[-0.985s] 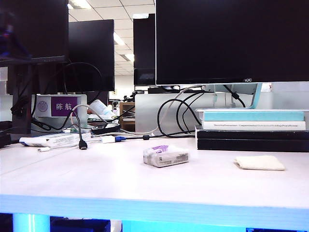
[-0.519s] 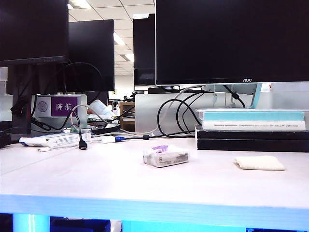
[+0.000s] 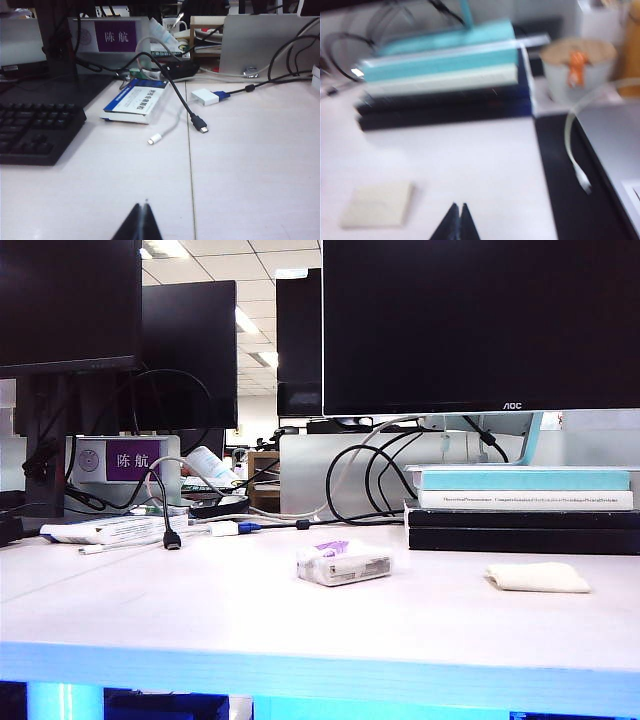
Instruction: Pick up a packet of tissues from the table with the left hand, then take a tissue from it with the right hand.
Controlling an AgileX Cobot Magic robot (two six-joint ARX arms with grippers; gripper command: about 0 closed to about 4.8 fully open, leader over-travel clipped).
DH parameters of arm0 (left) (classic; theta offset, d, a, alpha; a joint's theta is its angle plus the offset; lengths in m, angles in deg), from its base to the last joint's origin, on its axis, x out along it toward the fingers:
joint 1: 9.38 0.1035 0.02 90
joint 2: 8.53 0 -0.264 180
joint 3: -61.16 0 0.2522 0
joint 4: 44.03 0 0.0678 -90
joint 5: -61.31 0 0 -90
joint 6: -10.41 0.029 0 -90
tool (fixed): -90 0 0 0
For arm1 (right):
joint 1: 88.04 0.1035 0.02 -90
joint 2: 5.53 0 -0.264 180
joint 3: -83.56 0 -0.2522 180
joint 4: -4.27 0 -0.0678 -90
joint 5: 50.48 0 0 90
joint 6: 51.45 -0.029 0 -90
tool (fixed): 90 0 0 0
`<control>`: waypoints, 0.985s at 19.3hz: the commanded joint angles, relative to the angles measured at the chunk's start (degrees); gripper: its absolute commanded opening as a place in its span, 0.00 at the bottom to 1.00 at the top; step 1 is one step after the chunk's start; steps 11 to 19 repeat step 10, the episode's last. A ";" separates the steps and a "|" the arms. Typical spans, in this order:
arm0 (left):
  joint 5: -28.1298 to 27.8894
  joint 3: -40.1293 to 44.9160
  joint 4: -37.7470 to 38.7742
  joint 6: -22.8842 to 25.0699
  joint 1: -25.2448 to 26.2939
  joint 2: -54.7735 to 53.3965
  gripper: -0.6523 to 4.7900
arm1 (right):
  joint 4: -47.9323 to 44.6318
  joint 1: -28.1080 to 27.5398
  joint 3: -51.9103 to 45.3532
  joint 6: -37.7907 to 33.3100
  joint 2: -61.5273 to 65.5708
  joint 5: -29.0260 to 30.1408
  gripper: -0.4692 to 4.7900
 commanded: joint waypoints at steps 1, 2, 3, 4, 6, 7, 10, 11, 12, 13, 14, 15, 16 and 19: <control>1.77 -0.11 -0.37 0.04 0.02 0.20 0.16 | 0.22 0.04 -0.50 -0.52 0.02 -0.42 0.08; 1.92 -0.11 -0.39 0.04 0.02 0.20 0.17 | 0.33 0.04 -0.50 -0.55 0.02 -0.26 0.08; 1.66 -0.09 0.00 0.04 0.04 0.20 0.17 | 0.26 0.09 -0.50 -0.55 0.02 1.18 0.09; 1.86 -0.09 0.46 0.02 0.00 0.20 0.17 | -0.07 0.09 -0.50 -2.54 0.00 5.97 0.09; 1.95 -0.09 0.50 0.02 -0.02 0.20 0.17 | -0.13 0.09 -0.50 -4.61 -0.02 9.01 0.09; 1.95 -0.09 0.50 0.02 0.00 0.20 0.17 | -0.31 0.09 -0.48 -4.61 -0.02 9.01 0.09; 1.95 -0.09 0.50 0.02 0.00 0.20 0.17 | -0.24 0.09 -0.48 -4.61 -0.09 9.03 0.09; 1.95 -0.09 0.50 0.02 0.00 0.20 0.17 | -0.24 0.09 -0.48 -4.61 -0.09 9.03 0.09; 1.95 -0.09 0.50 0.02 0.00 0.20 0.17 | -0.24 0.09 -0.48 -4.61 -0.09 9.03 0.09; 1.95 -0.09 0.50 0.02 0.00 0.20 0.17 | -0.24 0.09 -0.48 -4.61 -0.09 9.03 0.09; 1.95 -0.09 0.50 0.02 0.00 0.20 0.17 | -0.24 0.09 -0.48 -4.61 -0.09 9.03 0.09; 1.95 -0.09 0.50 0.02 0.00 0.20 0.17 | -0.24 0.09 -0.48 -4.61 -0.09 9.03 0.09; 1.95 -0.09 0.50 0.02 0.00 0.20 0.17 | -0.24 0.09 -0.48 -4.61 -0.09 9.03 0.09; 1.95 -0.09 0.50 0.02 0.00 0.20 0.17 | -0.24 0.09 -0.48 -4.61 -0.09 9.03 0.09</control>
